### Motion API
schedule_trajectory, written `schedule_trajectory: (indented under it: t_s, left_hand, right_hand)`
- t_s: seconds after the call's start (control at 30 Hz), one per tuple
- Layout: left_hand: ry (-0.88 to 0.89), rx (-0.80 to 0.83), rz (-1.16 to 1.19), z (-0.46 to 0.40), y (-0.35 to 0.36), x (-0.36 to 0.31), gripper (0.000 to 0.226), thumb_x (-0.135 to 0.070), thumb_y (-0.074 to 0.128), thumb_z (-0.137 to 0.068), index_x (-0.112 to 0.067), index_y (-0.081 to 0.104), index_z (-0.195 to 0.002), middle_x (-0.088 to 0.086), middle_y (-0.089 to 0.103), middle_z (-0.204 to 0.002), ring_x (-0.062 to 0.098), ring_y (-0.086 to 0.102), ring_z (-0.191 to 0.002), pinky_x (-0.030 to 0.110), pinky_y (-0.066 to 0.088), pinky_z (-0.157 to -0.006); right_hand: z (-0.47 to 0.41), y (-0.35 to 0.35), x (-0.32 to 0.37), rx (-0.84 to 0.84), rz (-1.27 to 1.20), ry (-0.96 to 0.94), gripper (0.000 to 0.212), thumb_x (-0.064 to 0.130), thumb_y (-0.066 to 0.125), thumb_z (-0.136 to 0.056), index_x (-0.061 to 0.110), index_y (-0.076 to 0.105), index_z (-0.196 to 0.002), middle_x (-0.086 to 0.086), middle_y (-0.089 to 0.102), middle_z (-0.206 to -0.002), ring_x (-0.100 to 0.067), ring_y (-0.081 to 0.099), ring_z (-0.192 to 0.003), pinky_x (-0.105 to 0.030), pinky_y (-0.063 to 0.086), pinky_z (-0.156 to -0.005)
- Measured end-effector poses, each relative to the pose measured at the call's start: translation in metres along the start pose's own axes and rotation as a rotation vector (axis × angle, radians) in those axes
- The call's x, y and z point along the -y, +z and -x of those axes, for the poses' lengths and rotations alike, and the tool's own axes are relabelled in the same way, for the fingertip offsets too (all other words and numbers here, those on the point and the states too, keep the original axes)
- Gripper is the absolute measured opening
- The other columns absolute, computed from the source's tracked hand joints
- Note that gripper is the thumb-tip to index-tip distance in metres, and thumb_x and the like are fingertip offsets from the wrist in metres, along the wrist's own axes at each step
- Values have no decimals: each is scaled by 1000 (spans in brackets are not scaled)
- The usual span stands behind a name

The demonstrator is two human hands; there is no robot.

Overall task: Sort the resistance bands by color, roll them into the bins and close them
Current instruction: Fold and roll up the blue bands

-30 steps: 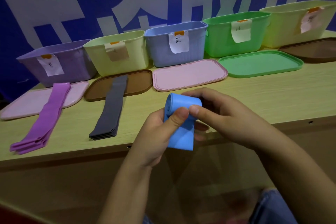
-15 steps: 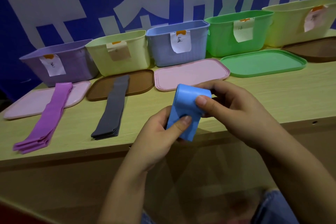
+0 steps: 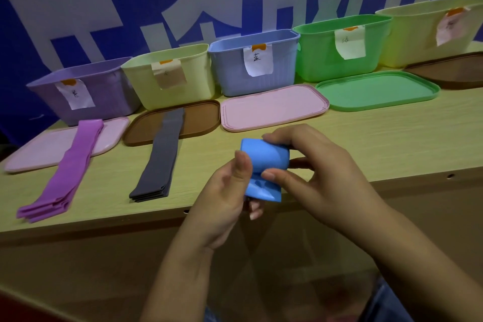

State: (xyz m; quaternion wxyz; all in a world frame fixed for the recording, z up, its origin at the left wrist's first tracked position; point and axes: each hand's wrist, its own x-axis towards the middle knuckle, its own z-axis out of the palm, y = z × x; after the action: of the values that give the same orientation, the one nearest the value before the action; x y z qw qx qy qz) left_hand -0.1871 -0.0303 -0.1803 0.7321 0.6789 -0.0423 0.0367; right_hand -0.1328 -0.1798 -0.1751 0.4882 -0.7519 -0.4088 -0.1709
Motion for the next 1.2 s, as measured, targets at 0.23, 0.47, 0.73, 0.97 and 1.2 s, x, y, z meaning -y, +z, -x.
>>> schedule_trajectory:
  t_s: [0.23,0.47,0.73,0.97,1.2]
  left_hand:
    - [-3,-25,-67,0,3,0,62,-66,54,-74,-13,58,-106,-9,56,-60,6,41,-48,18,38,-43]
    - [-20,7,-207,1,5,-2,88,-94,37,-56,-22,53,-104,-7,51,-54,5,43,-46,18,38,-44]
    - [-132,-54,221,-4,5,-16,73,-77,42,-56,-9,58,-78,1,39,-49,5,26,-34,13,18,-34]
    - [70,-276,-120,-5,8,-10,27,-54,60,-78,-28,62,-72,-9,53,-58,4,47,-49,19,37,-44]
    - [482,-213,-625,-6,4,-7,34,-71,42,-81,-38,48,-87,-24,58,-79,-3,57,-68,8,40,-57]
  right_hand:
    - [-4,-15,0,177,-414,247,31,47,63,-81,40,55,-110,15,61,-113,0,60,-105,-18,50,-86]
    - [-5,-12,9,25,-212,146,24,38,64,-77,42,58,-100,20,64,-99,2,62,-92,-10,48,-75]
    - [2,3,6,-54,113,-168,30,21,69,-81,11,65,-109,1,63,-110,-6,56,-105,-15,43,-91]
    - [0,1,5,97,-435,153,33,38,65,-77,26,64,-108,12,62,-115,-7,56,-115,-24,50,-88]
    - [-14,8,17,214,-394,595,69,78,19,-70,23,60,-81,1,57,-49,-8,52,-43,-19,42,-46]
